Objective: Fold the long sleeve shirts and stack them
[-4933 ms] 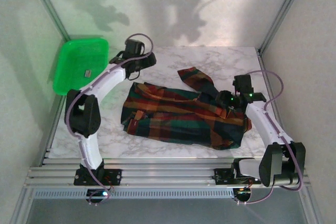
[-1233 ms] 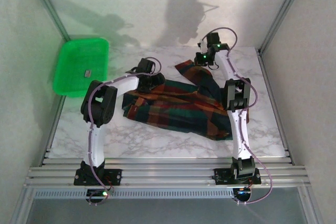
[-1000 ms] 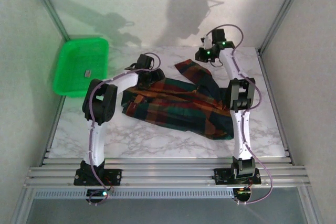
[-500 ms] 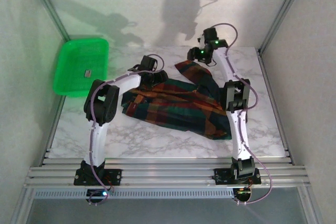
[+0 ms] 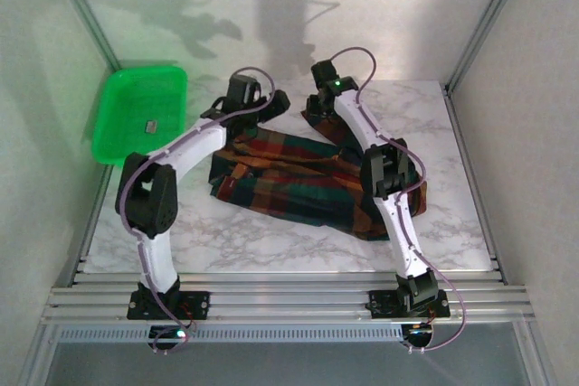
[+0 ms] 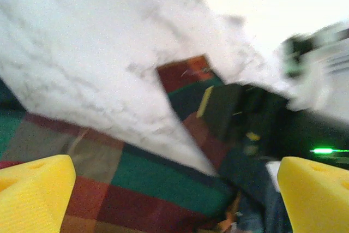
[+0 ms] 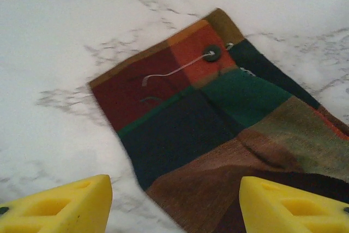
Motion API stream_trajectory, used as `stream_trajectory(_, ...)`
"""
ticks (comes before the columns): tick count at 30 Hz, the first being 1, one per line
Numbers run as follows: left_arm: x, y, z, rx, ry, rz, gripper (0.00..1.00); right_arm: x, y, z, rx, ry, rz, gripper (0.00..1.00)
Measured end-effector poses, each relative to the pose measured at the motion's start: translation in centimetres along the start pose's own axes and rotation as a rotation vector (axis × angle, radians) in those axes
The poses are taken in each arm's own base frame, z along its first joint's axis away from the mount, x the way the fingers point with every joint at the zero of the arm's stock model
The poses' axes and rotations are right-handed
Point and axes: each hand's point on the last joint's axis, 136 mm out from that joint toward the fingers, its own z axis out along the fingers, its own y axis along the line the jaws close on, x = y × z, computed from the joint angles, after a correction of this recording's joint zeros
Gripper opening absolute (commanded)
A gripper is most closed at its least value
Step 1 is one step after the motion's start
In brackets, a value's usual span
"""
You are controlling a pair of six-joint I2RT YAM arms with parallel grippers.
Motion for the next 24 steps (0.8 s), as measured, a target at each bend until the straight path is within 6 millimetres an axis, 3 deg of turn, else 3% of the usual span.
stream_trajectory(6, -3.9, -3.4, -3.7, 0.054, -0.108, 0.017, 0.95, 1.4, -1.3, 4.3, 0.082, 0.021, 0.023, 0.62)
stream_trajectory(10, -4.8, -3.9, -5.5, 0.043, -0.132, 0.015, 0.95, 1.1, -1.4, 4.4, 0.096, 0.007, 0.044, 0.56)
stream_trajectory(13, -5.2, -4.0, -6.7, 0.032, -0.148, 0.014, 0.95, 1.5, -1.6, 4.4, 0.106, 0.020, 0.063, 0.39)
stream_trajectory(16, -5.9, -4.4, -8.3, 0.031, -0.173, 0.013, 0.95, 1.7, -2.1, 4.5, 0.133, 0.026, 0.077, 0.17)
stream_trajectory(18, -6.4, -4.8, -9.5, 0.035, -0.192, 0.013, 0.95, 1.7, -2.3, 4.5, 0.139, 0.025, 0.083, 0.08)
stream_trajectory(21, -7.0, -5.1, -11.2, 0.041, -0.224, 0.012, 0.95, 1.6, -2.8, 4.5, 0.140, 0.025, 0.104, 0.00)
stream_trajectory(24, -6.4, -4.3, -12.6, 0.025, -0.231, 0.010, 0.95, 0.9, -3.2, 4.5, 0.120, 0.014, 0.124, 0.00)
